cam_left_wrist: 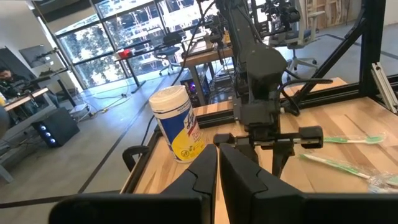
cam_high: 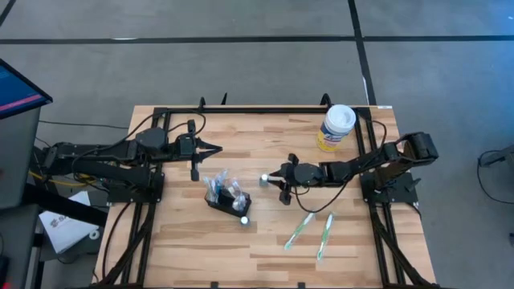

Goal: Pick & Place toothbrushing station
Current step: Put the top blue mouthwash into the middle compartment of the wire organizer

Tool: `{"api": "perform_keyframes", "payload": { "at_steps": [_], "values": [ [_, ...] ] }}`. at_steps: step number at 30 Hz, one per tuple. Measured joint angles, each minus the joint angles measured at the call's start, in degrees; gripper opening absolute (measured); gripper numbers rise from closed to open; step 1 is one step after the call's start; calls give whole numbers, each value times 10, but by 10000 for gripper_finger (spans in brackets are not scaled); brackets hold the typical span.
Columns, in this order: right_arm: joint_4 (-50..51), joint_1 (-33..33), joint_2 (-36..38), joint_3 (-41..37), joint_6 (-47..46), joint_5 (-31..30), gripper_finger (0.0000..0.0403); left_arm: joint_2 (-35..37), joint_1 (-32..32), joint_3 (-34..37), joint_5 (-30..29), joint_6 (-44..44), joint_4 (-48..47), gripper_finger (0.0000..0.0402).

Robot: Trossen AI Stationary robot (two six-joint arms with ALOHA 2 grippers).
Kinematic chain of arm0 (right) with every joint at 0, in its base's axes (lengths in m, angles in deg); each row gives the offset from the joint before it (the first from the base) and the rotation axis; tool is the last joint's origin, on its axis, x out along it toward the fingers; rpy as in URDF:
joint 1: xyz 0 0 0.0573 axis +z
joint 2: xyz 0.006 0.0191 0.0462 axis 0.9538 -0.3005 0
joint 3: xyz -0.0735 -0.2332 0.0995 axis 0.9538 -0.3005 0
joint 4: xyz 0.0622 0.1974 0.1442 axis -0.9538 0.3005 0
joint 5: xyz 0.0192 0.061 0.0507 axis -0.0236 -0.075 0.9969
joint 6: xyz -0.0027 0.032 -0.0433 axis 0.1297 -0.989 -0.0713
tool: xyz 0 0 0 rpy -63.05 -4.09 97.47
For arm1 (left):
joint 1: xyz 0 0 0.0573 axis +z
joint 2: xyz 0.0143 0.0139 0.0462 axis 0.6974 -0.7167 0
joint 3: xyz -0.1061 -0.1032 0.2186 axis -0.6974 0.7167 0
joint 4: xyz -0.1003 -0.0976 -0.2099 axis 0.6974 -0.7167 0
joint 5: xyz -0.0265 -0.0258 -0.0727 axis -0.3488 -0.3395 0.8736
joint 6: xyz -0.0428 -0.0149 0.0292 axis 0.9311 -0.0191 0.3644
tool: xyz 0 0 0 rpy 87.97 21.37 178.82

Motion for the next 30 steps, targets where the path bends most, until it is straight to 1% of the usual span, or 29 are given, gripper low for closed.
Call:
{"api": "perform_keyframes", "payload": {
  "at_steps": [11, 21, 23, 26, 28, 30],
  "values": [
    [34, -3, 0, -1, -8, 0, 109, 0, 0, 0, 0, 0, 0, 12],
    [44, -3, -9, -1, -10, 0, 109, 0, 0, 0, 0, 0, 0, 12],
    [22, -3, -26, 2, -14, 0, 109, 0, 0, 0, 0, 0, 0, 12],
    [21, -3, -47, -2, -18, 1, 109, 0, 0, 0, 0, 0, 1, 12],
    [-7, -4, -69, 2, -18, 2, 109, 0, 0, 0, 0, 0, 0, 12],
    [-5, -5, -79, -2, -18, 4, 109, 0, 0, 0, 0, 0, 1, 12]
  ]
}}
